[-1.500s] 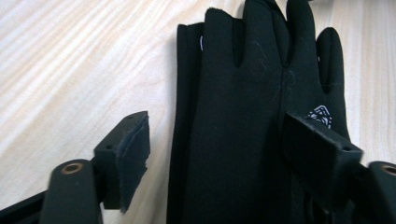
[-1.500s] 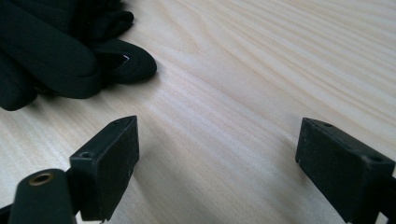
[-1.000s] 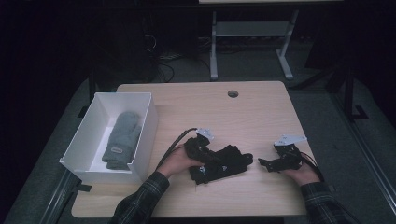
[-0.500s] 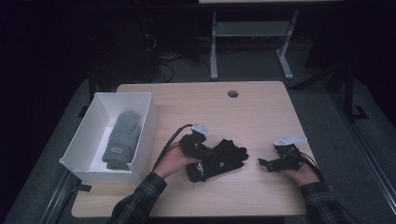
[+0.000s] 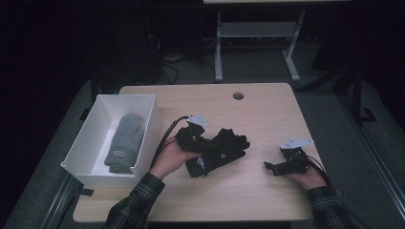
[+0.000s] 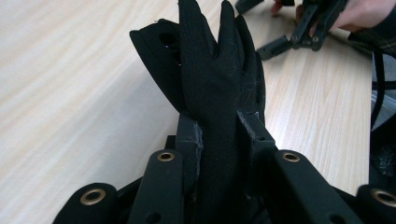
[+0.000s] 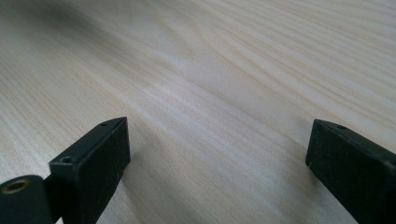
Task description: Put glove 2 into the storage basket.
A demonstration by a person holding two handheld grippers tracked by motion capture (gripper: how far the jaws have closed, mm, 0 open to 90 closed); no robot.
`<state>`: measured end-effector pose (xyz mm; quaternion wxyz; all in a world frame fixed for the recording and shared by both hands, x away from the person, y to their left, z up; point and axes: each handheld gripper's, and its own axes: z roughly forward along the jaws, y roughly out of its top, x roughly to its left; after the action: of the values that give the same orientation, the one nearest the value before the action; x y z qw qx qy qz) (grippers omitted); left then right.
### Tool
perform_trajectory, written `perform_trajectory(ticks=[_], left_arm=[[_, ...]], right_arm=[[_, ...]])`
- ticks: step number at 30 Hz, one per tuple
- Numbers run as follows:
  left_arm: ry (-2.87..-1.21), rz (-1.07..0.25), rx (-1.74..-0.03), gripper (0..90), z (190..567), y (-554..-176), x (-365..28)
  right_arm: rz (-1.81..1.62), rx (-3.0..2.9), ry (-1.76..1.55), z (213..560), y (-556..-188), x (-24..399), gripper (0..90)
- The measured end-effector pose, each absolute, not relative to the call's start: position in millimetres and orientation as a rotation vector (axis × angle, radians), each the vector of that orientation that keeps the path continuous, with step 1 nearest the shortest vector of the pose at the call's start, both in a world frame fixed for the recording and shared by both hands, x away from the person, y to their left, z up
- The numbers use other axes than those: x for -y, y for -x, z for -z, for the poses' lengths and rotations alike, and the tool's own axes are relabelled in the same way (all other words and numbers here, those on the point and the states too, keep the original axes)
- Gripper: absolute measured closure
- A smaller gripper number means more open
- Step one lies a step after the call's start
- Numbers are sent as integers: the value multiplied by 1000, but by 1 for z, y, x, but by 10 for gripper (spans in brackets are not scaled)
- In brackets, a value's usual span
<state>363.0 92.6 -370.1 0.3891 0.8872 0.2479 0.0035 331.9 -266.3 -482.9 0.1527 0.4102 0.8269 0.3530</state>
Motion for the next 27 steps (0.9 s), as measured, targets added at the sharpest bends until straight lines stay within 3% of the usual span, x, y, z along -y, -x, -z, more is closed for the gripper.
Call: perform_trajectory(ticks=[13,27], left_arm=[[-2199,-126,-671,724,315,-363,-119],[-2100,-233,-801,724,272,-364,-175]], right_arm=[[-1010,-2371,-1180,483,-332,266,59],[-1011,-2370,-1183,483,-332,266,59]])
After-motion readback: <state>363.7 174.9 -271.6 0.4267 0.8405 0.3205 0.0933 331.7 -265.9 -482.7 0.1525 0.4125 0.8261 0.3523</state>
